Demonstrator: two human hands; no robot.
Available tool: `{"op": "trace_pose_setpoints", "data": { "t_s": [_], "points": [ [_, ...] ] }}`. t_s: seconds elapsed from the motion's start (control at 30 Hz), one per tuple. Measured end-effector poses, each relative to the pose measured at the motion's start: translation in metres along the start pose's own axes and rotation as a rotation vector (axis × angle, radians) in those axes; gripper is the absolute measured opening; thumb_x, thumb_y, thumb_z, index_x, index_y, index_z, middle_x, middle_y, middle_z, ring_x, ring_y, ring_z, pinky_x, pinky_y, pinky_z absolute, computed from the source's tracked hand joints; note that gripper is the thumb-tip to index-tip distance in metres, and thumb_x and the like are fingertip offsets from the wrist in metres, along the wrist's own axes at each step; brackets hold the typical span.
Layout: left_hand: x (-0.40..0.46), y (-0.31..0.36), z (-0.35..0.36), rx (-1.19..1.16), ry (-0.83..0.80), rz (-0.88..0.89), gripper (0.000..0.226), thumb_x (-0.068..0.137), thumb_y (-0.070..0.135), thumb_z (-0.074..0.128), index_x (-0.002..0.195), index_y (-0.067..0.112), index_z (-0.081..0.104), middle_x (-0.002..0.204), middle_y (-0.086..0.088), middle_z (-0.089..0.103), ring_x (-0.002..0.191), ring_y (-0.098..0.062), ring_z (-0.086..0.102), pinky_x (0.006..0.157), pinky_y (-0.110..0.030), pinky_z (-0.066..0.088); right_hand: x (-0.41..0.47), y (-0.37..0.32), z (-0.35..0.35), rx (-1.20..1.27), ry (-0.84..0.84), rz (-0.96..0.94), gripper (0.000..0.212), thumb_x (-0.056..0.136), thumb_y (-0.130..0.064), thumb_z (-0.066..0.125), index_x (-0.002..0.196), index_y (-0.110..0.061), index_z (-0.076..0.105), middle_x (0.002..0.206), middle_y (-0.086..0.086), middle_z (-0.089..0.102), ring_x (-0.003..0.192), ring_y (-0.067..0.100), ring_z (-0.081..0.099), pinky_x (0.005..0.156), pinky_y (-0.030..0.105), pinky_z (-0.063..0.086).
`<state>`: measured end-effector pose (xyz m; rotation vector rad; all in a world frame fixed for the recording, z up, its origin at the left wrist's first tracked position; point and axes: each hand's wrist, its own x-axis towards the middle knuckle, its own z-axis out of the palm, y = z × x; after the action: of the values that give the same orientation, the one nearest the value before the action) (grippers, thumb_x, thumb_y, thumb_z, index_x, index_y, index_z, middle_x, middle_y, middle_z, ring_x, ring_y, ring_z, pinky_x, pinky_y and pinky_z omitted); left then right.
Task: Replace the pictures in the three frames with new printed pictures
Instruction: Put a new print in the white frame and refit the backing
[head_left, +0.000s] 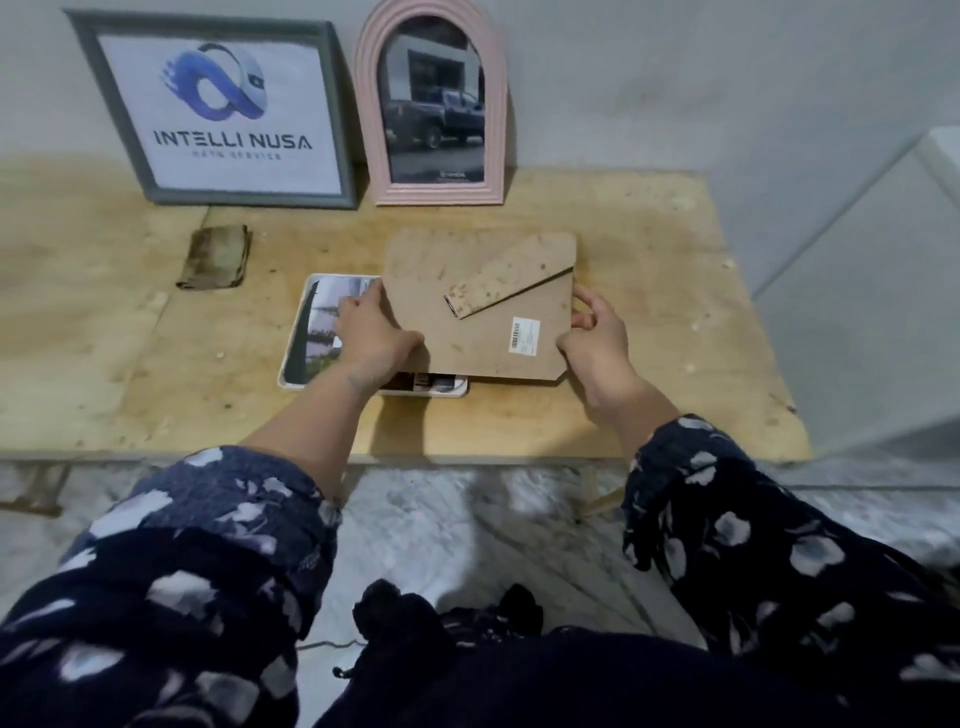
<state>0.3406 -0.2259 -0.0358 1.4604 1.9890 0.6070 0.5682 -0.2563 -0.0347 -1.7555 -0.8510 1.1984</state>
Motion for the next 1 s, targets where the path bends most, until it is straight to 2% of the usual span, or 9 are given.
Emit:
{"op": "trace_pose_setpoints", "data": {
  "t_s": [0.1,0.23,0.33,0.47,0.6,0.7,0.8,0.9,1.0],
  "points": [
    [0.007,-0.025,-0.031,0.008,0.050,-0.004,0.068,0.076,0.016,0.077,0.136,0.016,0.044,0.135,-0.014,0.038,0.127,-0.034,0.037,0.107,-0.043,0.037,-0.003,-0.005,0.034,-0.133,-0.079,-0.062,0.077,0.084,0.011,0.055,0.145,-0.031,0.033,0.103,-0.001,0.059,0.086,0.012,0.062,0.070,0.038,0.060],
    [0.013,-0.057,-0.064,0.026,0.078,0.000,0.074,0.078,0.014,0.076,0.142,0.013,0.039,0.136,-0.013,0.034,0.131,-0.031,0.032,0.112,-0.038,0.029,-0.011,-0.006,0.075,-0.289,-0.154,-0.150,0.090,0.080,0.011,0.061,0.148,-0.035,0.023,0.094,-0.004,0.057,0.084,0.013,0.062,0.067,0.035,0.060],
    [0.017,-0.077,-0.075,0.040,0.053,0.010,0.075,0.076,0.012,0.077,0.142,0.015,0.039,0.135,-0.013,0.035,0.130,-0.031,0.034,0.113,-0.039,0.030,-0.015,0.001,0.096,-0.352,-0.148,-0.173,0.091,0.078,0.010,0.063,0.150,-0.029,0.022,0.089,-0.006,0.055,0.082,0.013,0.060,0.067,0.031,0.056],
    [0.020,-0.090,-0.079,0.039,-0.016,0.041,0.081,0.075,0.008,0.078,0.144,0.014,0.036,0.134,-0.012,0.034,0.128,-0.031,0.036,0.113,-0.041,0.033,-0.016,0.010,0.107,-0.386,-0.112,-0.182,0.090,0.077,0.013,0.060,0.150,-0.025,0.023,0.088,-0.003,0.057,0.086,0.018,0.061,0.067,0.035,0.057],
    [0.020,-0.102,-0.076,0.059,-0.060,0.056,0.086,0.075,0.010,0.080,0.146,0.013,0.032,0.134,-0.010,0.033,0.126,-0.030,0.039,0.109,-0.045,0.037,-0.014,0.015,0.114,-0.437,-0.076,-0.166,0.088,0.077,0.015,0.057,0.151,-0.022,0.024,0.090,-0.002,0.056,0.080,0.014,0.056,0.059,0.025,0.049],
    [0.021,-0.105,-0.077,0.122,-0.062,0.072,0.087,0.078,0.015,0.078,0.149,0.012,0.028,0.137,-0.010,0.033,0.127,-0.029,0.036,0.107,-0.043,0.037,-0.015,0.018,0.114,-0.527,-0.064,-0.197,0.083,0.078,0.013,0.055,0.150,-0.018,0.027,0.098,-0.003,0.048,0.088,0.014,0.050,0.073,0.028,0.048],
    [0.020,-0.106,-0.078,0.190,-0.083,0.075,0.084,0.081,0.020,0.076,0.149,0.013,0.027,0.139,-0.009,0.033,0.127,-0.029,0.030,0.103,-0.043,0.035,-0.015,0.020,0.113,-0.614,-0.067,-0.204,0.075,0.081,0.011,0.054,0.147,-0.017,0.033,0.119,0.007,0.041,0.095,0.019,0.049,0.091,0.033,0.049],
    [0.022,-0.106,-0.079,0.226,-0.118,0.062,0.079,0.083,0.021,0.074,0.148,0.016,0.029,0.138,-0.008,0.032,0.126,-0.031,0.027,0.100,-0.043,0.035,-0.010,0.023,0.115,-0.649,-0.086,-0.173,0.070,0.083,0.008,0.054,0.146,-0.015,0.035,0.136,0.012,0.039,0.109,0.025,0.054,0.093,0.038,0.052],
    [0.025,-0.105,-0.079,0.262,-0.166,0.051,0.071,0.085,0.021,0.072,0.145,0.016,0.034,0.138,-0.009,0.030,0.125,-0.032,0.026,0.100,-0.041,0.034,-0.005,0.026,0.115,-0.689,-0.108,-0.173,0.066,0.084,0.004,0.055,0.145,-0.012,0.038,0.131,0.014,0.050,0.116,0.026,0.053,0.098,0.030,0.045]
  ]
}}
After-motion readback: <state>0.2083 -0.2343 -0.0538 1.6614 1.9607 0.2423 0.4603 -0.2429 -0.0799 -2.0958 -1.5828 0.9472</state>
